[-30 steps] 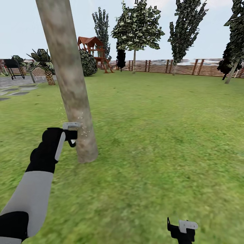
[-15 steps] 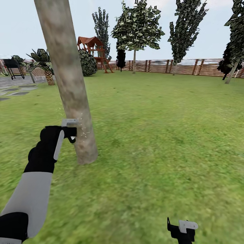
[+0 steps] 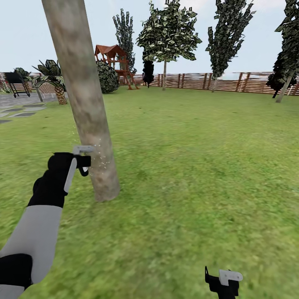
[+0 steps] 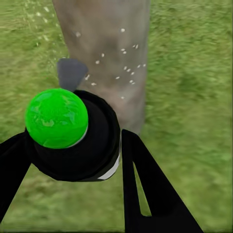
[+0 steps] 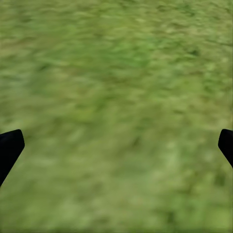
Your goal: In the garden, pick up the pesticide atomizer on the floor and spray pesticide onto both trees until each tree trunk is fully covered.
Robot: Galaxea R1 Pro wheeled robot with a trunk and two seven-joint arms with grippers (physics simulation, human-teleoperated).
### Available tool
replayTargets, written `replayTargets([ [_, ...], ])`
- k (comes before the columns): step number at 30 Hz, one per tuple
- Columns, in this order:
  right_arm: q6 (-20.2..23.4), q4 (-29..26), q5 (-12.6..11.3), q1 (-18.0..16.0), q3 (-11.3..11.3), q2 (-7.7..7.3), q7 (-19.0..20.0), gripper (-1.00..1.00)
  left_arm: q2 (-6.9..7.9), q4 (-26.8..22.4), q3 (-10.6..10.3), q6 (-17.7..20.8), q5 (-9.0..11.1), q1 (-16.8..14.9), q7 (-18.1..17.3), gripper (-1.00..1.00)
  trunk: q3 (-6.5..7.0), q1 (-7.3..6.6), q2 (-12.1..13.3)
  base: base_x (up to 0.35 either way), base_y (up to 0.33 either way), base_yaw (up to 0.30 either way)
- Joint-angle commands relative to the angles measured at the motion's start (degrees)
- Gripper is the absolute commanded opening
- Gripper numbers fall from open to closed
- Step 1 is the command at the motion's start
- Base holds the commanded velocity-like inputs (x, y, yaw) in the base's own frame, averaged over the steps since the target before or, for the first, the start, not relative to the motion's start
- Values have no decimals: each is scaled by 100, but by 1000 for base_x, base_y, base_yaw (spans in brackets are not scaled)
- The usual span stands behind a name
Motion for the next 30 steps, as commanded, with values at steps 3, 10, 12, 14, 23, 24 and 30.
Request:
replayTargets([
  [3, 0, 1, 0, 1, 0, 0, 0, 100, -36, 43, -17, -6, 2, -11, 2, -100, 0, 0, 0, 0, 0, 0],
  [10, -3, 1, 0, -1, 0, 0, 0, 100, -10, -28, -20, -7, 3, -47, 3, -100, 0, 0, 0, 0, 0, 0],
  [12, -1, 1, 0, -1, 0, 0, 0, 100, 41, -31, 12, -7, -3, -43, -4, -100, 0, 0, 0, 10, 0, 0],
  [14, 2, 0, 0, -2, -1, 0, 0, 100, 107, -4, 28, -7, -10, -34, -6, -100, 0, 0, 0, 209, 14, 0],
  [23, -2, 0, 0, -2, 1, 0, 0, 100, 148, 56, 20, -496, 0, 25, -15, -100, 0, 0, 0, 154, 21, 0],
  [24, -3, 2, 0, 0, 0, 0, 0, 100, 149, 58, 21, -513, 1, 30, -15, -100, 0, 0, 0, 7, 0, 0],
  [30, 2, 1, 0, 0, -1, 0, 0, 100, 355, 62, 32, -529, -7, 216, -15, -100, 0, 0, 0, 1, 0, 0],
])
